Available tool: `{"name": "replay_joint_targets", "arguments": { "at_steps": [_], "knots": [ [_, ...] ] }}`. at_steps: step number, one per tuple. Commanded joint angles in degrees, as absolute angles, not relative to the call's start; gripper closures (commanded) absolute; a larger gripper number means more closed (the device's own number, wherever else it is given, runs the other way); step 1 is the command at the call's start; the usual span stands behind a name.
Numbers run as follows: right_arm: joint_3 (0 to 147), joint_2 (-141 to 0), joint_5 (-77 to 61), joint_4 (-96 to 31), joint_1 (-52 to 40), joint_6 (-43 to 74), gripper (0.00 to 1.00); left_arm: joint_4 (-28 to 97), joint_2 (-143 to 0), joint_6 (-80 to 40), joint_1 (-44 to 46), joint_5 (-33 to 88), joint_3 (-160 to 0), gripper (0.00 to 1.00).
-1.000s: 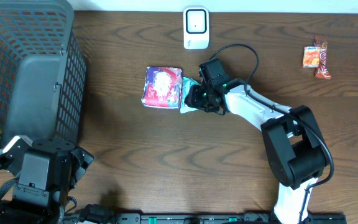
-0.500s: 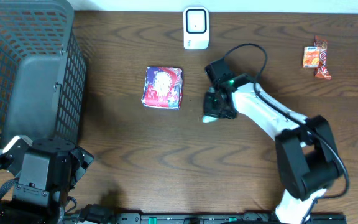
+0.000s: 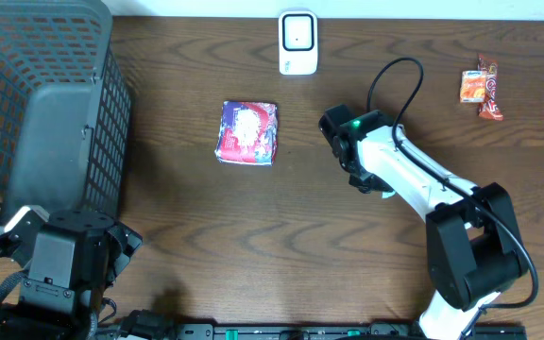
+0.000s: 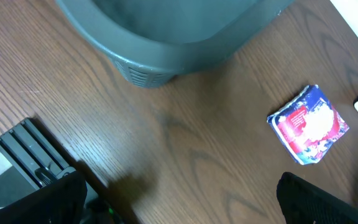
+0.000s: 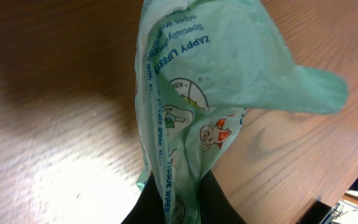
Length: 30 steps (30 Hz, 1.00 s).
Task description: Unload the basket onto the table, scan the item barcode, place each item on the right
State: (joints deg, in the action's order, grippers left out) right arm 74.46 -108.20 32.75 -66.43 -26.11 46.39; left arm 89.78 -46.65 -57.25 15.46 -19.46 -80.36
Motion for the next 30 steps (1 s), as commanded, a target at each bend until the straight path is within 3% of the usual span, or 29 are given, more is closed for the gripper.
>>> {"name": "replay_joint_targets", "arguments": {
  "at_steps": [1, 6, 8, 13, 15, 18, 28, 30],
  "knots": [
    [74.9, -109.9, 37.6, -66.4, -26.5, 51.0, 0.99, 90.0, -46.7, -58.2, 15.4, -20.2, -80.4, 0.02],
    [74.9, -113.0, 37.5, -66.6, -26.7, 51.0, 0.97, 90.0, -46.7, -58.2, 15.4, -20.2, -80.4, 0.02],
    [74.9, -114.2, 36.9, -66.9, -26.7, 51.0, 0.89, 90.0, -46.7, -58.2, 15.4, -20.2, -80.4, 0.02],
    [75.3, -114.3, 34.0, -67.3, -27.6, 50.1, 0.84, 90.0, -46.7, -58.2, 15.4, -20.2, -80.4, 0.02],
    [75.9, -114.3, 33.7, -67.3, -28.3, 50.0, 0.72, 90.0, -46.7, -58.2, 15.4, -20.2, -80.4, 0.02],
    [77.6, -114.3, 32.2, -67.0, -29.4, 46.0, 0.33, 90.0, -46.7, -58.2, 15.4, -20.2, -80.4, 0.02],
    [93.2, -114.3, 21.9, -69.6, -28.7, 33.4, 0.27, 90.0, -46.7, -58.2, 15.4, -20.2, -80.4, 0.02],
    [97.3, -114.3, 21.5, -72.1, -27.2, 31.6, 0.19, 90.0, -46.7, -58.2, 15.4, -20.2, -80.4, 0.02]
  ]
}}
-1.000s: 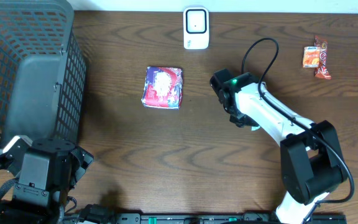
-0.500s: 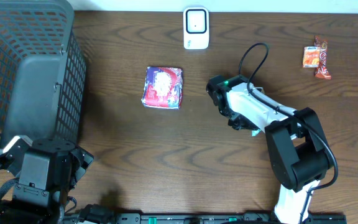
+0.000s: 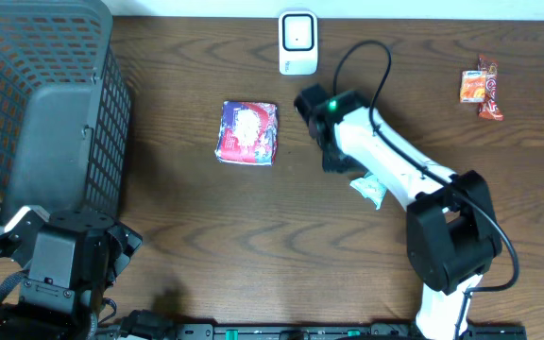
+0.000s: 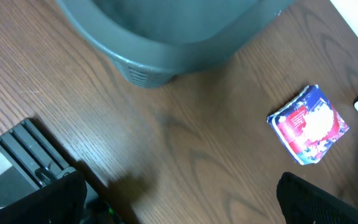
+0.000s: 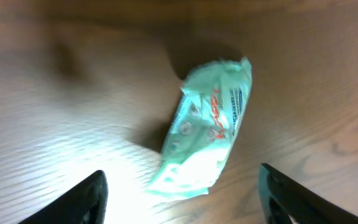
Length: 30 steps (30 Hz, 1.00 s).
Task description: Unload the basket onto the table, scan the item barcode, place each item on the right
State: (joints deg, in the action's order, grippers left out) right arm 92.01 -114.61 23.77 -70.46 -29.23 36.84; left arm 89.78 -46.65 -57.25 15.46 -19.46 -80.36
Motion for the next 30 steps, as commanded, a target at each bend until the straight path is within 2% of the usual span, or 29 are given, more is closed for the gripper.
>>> {"name": "replay_joint_targets", "arguments": {
  "at_steps": [1, 2, 4, 7, 9, 12, 14, 18, 25, 26, 28, 30],
  "knots": [
    [99.1, -114.3, 21.0, -73.3, -26.2, 30.3, 0.18, 90.0, -46.7, -58.2, 15.4, -20.2, -80.4, 0.02],
    [100.7, -114.3, 20.3, -74.2, -25.0, 28.3, 0.18, 90.0, -46.7, -58.2, 15.4, -20.2, -80.4, 0.02],
    [102.3, -114.3, 18.8, -75.7, -22.7, 24.8, 0.25, 90.0, -46.7, -58.2, 15.4, -20.2, -80.4, 0.02],
    [102.0, -114.4, 14.8, -78.5, -18.3, 21.8, 0.26, 90.0, -46.7, -58.2, 15.4, -20.2, -80.4, 0.02],
    [100.6, -114.4, 12.8, -79.1, -15.4, 20.1, 0.22, 90.0, -46.7, -58.2, 15.4, -20.2, -80.4, 0.02],
    [97.1, -114.4, 7.7, -78.0, -11.3, 17.5, 0.09, 90.0, -46.7, -58.2, 15.4, -20.2, -80.4, 0.02],
    [93.7, -114.4, 2.6, -75.6, -8.9, 14.8, 0.08, 90.0, -46.7, -58.2, 15.4, -20.2, -80.4, 0.02],
    [86.7, -114.4, -5.6, -70.5, -4.7, 14.0, 0.16, 90.0, -46.7, -58.2, 15.4, -20.2, -80.4, 0.02],
    [77.9, -114.4, -20.0, -59.3, -1.1, 11.0, 0.19, 90.0, -46.7, -58.2, 15.4, -20.2, -80.4, 0.02],
    [77.0, -114.4, -21.5, -57.8, -1.1, 11.1, 0.22, 90.0, -46.7, -58.2, 15.4, -20.2, -80.4, 0.02],
    [75.2, -114.4, -24.3, -54.6, -1.2, 11.4, 0.44, 90.0, -46.7, -58.2, 15.4, -20.2, -80.4, 0.02],
    [73.7, -114.4, -24.8, -51.7, -1.6, 13.2, 0.58, 90.0, -46.7, -58.2, 15.4, -20.2, -80.4, 0.02]
  ]
}}
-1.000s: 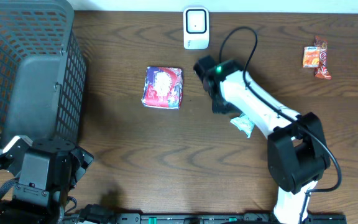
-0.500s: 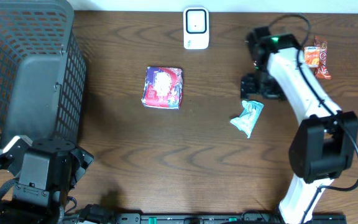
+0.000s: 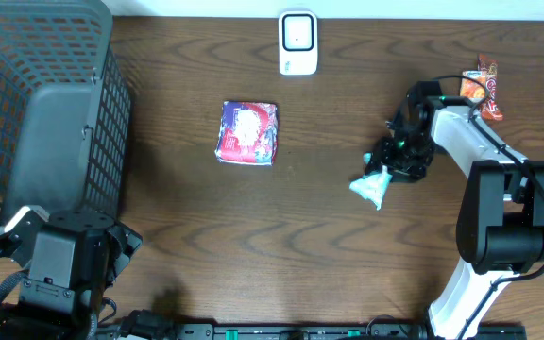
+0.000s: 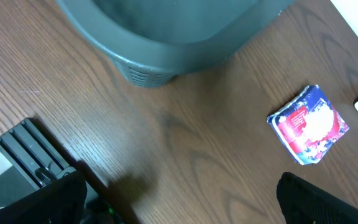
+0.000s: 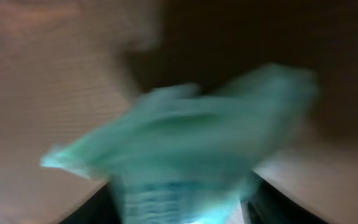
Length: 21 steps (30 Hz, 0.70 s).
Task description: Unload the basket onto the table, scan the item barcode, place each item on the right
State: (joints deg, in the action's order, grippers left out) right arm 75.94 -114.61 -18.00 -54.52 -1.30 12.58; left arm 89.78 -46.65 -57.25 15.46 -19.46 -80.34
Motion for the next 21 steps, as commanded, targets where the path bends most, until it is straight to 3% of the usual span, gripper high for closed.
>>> {"name": "replay_joint_targets", "arguments": {
  "at_steps": [1, 3, 6, 15, 21],
  "knots": [
    [72.8, -114.4, -24.7, -50.0, -1.9, 14.3, 0.62, 90.0, -46.7, -58.2, 15.4, -20.2, -80.4, 0.02],
    [71.0, -114.5, -24.7, -46.3, -2.6, 16.4, 0.71, 90.0, -46.7, -58.2, 15.4, -20.2, -80.4, 0.02],
    [70.0, -114.5, -24.9, -43.0, -3.5, 20.9, 0.99, 90.0, -46.7, -58.2, 15.4, -20.2, -80.4, 0.02],
    [81.6, -114.4, -29.4, -38.6, -5.3, 29.3, 0.99, 90.0, -46.7, -58.2, 15.4, -20.2, -80.4, 0.02],
    [96.0, -114.4, -8.4, -36.6, -11.3, 35.6, 0.99, 90.0, -46.7, -58.2, 15.4, -20.2, -80.4, 0.02]
  ]
}}
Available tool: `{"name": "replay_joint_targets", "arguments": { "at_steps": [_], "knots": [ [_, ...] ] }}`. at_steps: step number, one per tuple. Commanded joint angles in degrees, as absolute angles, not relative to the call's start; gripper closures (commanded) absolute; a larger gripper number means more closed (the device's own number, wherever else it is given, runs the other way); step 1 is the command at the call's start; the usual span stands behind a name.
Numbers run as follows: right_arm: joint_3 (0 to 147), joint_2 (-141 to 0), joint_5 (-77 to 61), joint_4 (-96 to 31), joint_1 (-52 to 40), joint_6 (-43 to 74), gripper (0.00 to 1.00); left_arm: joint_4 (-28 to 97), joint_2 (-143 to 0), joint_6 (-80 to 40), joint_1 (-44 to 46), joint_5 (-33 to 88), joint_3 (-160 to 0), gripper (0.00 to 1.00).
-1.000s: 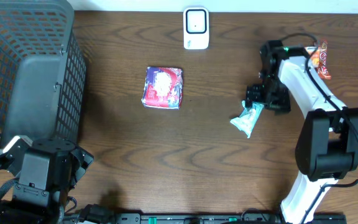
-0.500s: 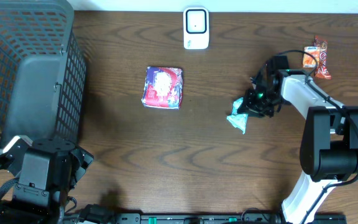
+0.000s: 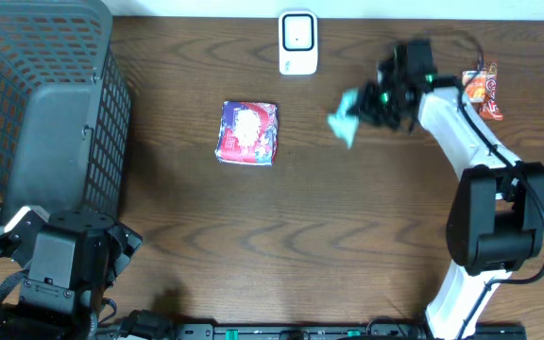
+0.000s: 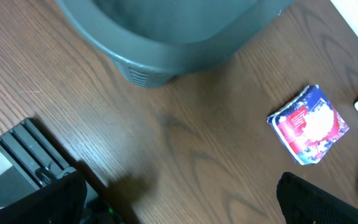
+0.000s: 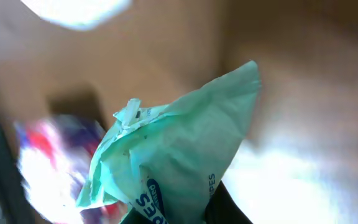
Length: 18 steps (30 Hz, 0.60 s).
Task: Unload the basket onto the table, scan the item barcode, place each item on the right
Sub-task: 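Hold the wipes pack up in front of the white scanner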
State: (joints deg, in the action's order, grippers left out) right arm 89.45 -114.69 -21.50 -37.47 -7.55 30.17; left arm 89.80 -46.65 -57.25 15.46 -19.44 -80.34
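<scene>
My right gripper (image 3: 368, 104) is shut on a pale green wipes packet (image 3: 345, 123) and holds it above the table, right of the white scanner (image 3: 297, 42) at the far edge. In the right wrist view the packet (image 5: 179, 149) fills the middle, pinched at its lower end by the right gripper (image 5: 179, 214); the background is blurred. No barcode can be made out. My left gripper (image 4: 179, 208) stands open at the near left corner with nothing in it.
A red and blue packet (image 3: 248, 132) lies left of the held one, also in the left wrist view (image 4: 308, 124). A grey mesh basket (image 3: 26, 104) fills the left side. An orange snack wrapper (image 3: 481, 87) lies at the far right.
The green packet lay on the table right of centre with my right gripper at it. Now the gripper holds it raised, farther back and to the left, near the scanner. The left arm is still.
First my right gripper held the green packet at mid table. Then the packet lay on the table under the open gripper. Then the gripper was at it from the right side. Now it holds the packet up beside the scanner.
</scene>
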Motion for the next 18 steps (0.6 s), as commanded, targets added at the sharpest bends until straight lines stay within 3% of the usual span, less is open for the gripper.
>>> {"name": "replay_joint_targets", "arguments": {
  "at_steps": [1, 5, 10, 18],
  "knots": [
    [97.6, -114.5, -4.1, -35.2, -12.8, 35.8, 0.99, 90.0, -46.7, -58.2, 15.4, -20.2, -80.4, 0.02],
    [101.5, -115.2, 6.5, -28.1, -17.8, 36.2, 0.99, 90.0, -46.7, -58.2, 15.4, -20.2, -80.4, 0.02],
    [104.4, -120.3, 7.4, -15.6, -20.7, 36.8, 0.99, 90.0, -46.7, -58.2, 15.4, -20.2, -80.4, 0.02],
    [126.0, -138.2, 7.3, -21.7, -21.2, 27.7, 0.99, 90.0, -46.7, -58.2, 15.4, -20.2, -80.4, 0.02]
  ]
}}
